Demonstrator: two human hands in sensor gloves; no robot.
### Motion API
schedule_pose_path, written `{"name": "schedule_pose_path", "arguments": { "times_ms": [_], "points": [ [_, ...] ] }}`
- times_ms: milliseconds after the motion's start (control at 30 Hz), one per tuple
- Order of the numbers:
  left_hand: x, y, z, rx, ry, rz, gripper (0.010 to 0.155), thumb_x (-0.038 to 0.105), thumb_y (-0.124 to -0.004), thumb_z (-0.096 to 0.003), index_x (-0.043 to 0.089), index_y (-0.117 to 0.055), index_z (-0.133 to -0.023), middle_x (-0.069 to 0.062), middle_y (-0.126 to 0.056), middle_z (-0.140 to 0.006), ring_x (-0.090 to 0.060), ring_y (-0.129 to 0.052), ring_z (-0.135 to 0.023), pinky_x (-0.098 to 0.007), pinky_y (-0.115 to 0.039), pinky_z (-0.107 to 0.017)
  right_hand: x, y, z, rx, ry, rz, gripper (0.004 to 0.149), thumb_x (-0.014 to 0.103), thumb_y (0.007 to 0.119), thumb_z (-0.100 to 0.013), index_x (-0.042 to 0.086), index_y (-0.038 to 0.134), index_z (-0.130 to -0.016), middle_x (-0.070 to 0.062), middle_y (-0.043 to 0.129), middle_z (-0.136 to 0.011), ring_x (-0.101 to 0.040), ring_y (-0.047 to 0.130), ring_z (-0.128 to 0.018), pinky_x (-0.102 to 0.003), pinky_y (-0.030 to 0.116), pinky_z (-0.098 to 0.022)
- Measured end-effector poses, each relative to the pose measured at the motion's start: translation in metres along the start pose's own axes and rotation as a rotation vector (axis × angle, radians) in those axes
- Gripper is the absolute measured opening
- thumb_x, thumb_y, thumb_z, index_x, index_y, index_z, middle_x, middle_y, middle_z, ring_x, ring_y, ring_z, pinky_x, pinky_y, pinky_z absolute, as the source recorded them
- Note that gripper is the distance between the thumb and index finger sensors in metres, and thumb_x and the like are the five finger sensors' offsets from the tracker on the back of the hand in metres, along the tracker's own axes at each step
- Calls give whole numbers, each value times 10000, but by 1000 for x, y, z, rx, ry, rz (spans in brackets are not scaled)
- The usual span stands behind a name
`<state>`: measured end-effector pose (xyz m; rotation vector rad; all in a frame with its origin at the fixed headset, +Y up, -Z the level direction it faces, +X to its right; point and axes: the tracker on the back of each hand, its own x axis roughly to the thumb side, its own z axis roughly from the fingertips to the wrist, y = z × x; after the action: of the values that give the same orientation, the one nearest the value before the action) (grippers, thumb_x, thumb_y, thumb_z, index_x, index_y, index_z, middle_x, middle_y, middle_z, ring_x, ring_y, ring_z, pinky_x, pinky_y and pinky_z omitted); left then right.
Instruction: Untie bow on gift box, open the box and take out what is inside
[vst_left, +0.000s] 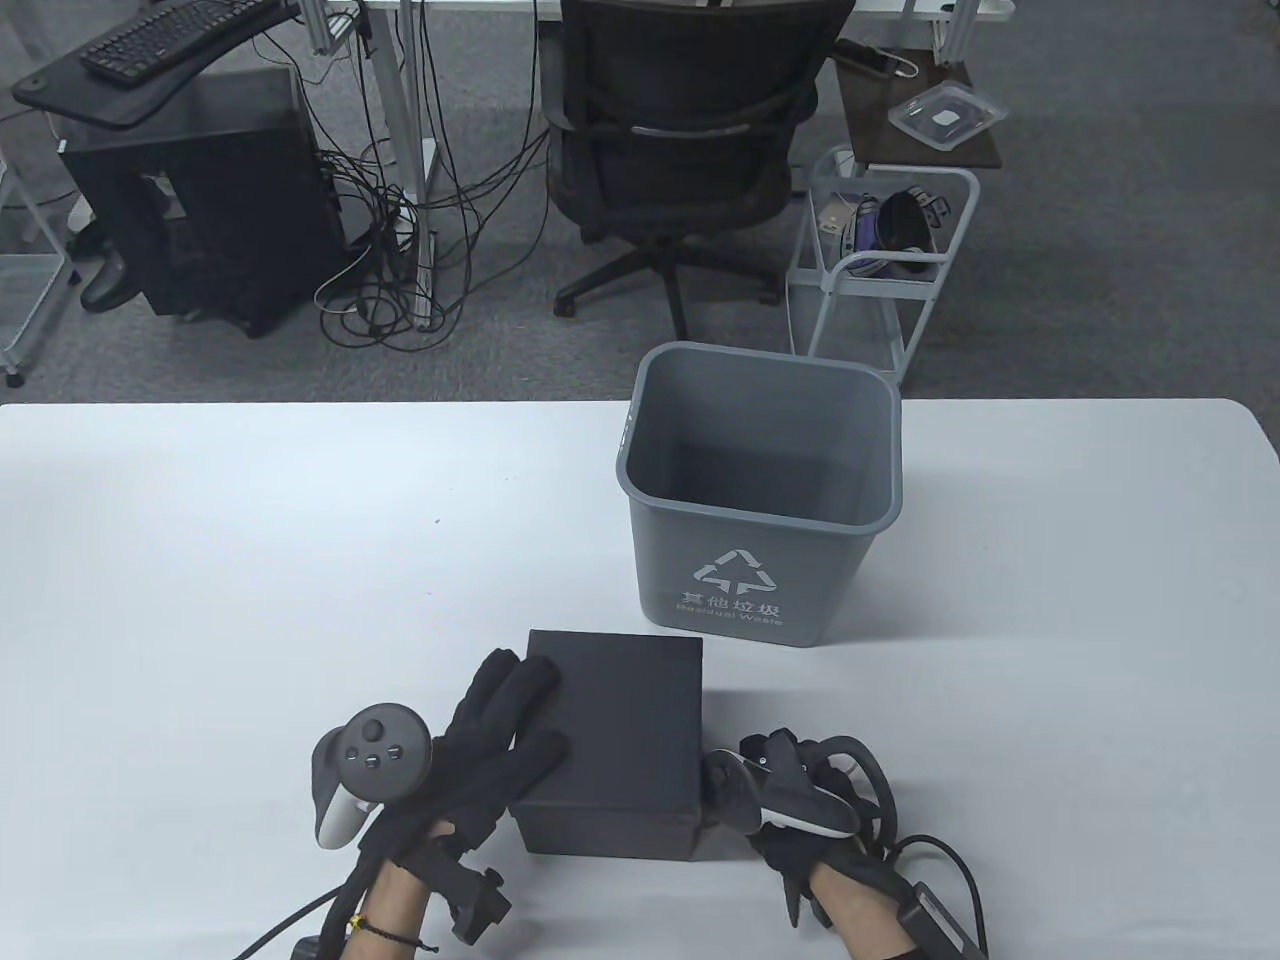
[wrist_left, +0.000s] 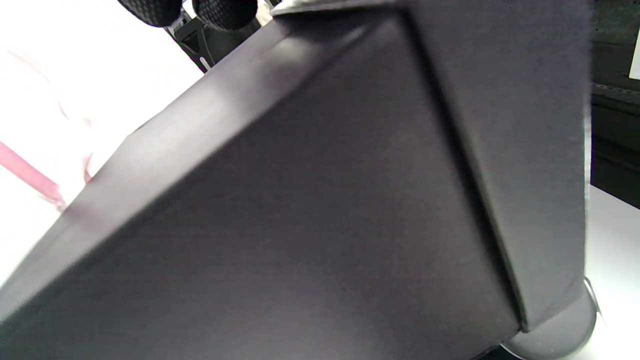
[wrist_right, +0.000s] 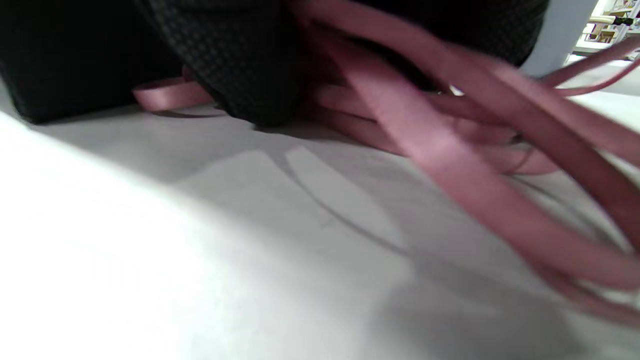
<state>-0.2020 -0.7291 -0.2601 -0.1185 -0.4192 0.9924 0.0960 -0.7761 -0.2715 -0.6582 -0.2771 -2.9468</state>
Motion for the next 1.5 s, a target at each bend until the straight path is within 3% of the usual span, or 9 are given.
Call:
{"name": "schedule_pose_path", "arguments": {
  "times_ms": [200, 533, 900, 1067, 1133, 1233, 1333, 1433, 1500],
  "points": [
    [1, 0, 0, 1, 0, -3, 733, 568, -617, -616, 210, -335, -1190, -274, -205, -1192, -548, -468, -1037, -690, -551, -672, -2, 5, -3, 9, 6, 6, 348, 373, 804, -485, 222, 800, -798, -39, 859, -759, -317, 830, -764, -486, 735, -618],
    [1, 1, 0, 1, -1, -8, 726, 565, -617, -619, 211, -343, -1190, -275, -207, -1192, -548, -468, -1037, -690, -551, -673, -19, -6, -1, 19, -26, -368, 313, 372, 737, -505, 233, 758, -785, -45, 832, -834, -350, 843, -800, -489, 766, -606],
    [1, 1, 0, 1, -4, 0, 737, 567, -620, -617, 203, -331, -1188, -272, -205, -1192, -544, -472, -1038, -688, -554, -673, -63, -31, 18, -183, -206, -1304, 322, 390, 657, -549, 222, 688, -822, -75, 729, -953, -385, 770, -895, -508, 725, -656],
    [1, 1, 0, 0, -3, 3, 736, 569, -620, -616, 209, -331, -1190, -273, -206, -1192, -545, -471, -1039, -688, -553, -673, -99, -44, 41, -445, -405, -1827, 330, 416, 607, -591, 242, 612, -871, -56, 655, -999, -339, 781, -921, -492, 716, -697],
    [1, 0, -1, -12, -1, 2, 739, 575, -613, -618, 213, -317, -1191, -273, -201, -1193, -543, -468, -1041, -687, -552, -675, -111, -46, 50, -502, -375, -1939, 330, 353, 641, -590, 179, 623, -870, -123, 640, -991, -357, 842, -849, -524, 725, -664],
    [1, 0, -1, -9, -1, 1, 740, 576, -614, -617, 212, -320, -1190, -271, -205, -1193, -543, -472, -1039, -687, -554, -674, -112, -43, 49, -538, -239, -1694, 339, 397, 625, -591, 217, 613, -877, -93, 666, -977, -247, 952, -739, -430, 833, -586],
    [2, 0, -1, -8, 0, 0, 739, 577, -611, -617, 213, -318, -1190, -272, -204, -1193, -543, -471, -1040, -687, -553, -675, -98, -43, 43, -498, -90, -1406, 343, 346, 711, -555, 175, 682, -852, -144, 719, -934, -301, 977, -651, -479, 830, -519],
    [2, 0, -1, -8, 0, 2, 738, 576, -611, -618, 215, -317, -1190, -272, -205, -1193, -543, -471, -1040, -687, -553, -674, -81, -35, 31, -367, 6, -892, 346, 363, 723, -541, 204, 697, -847, -118, 737, -933, -298, 965, -695, -473, 826, -541],
    [2, 0, -1, -8, 0, 0, 740, 576, -611, -617, 212, -318, -1191, -273, -205, -1193, -544, -471, -1039, -687, -554, -674, -64, -25, 19, -230, 13, -699, 351, 351, 737, -539, 205, 705, -856, -125, 722, -961, -362, 887, -801, -514, 774, -590]
  ]
}}
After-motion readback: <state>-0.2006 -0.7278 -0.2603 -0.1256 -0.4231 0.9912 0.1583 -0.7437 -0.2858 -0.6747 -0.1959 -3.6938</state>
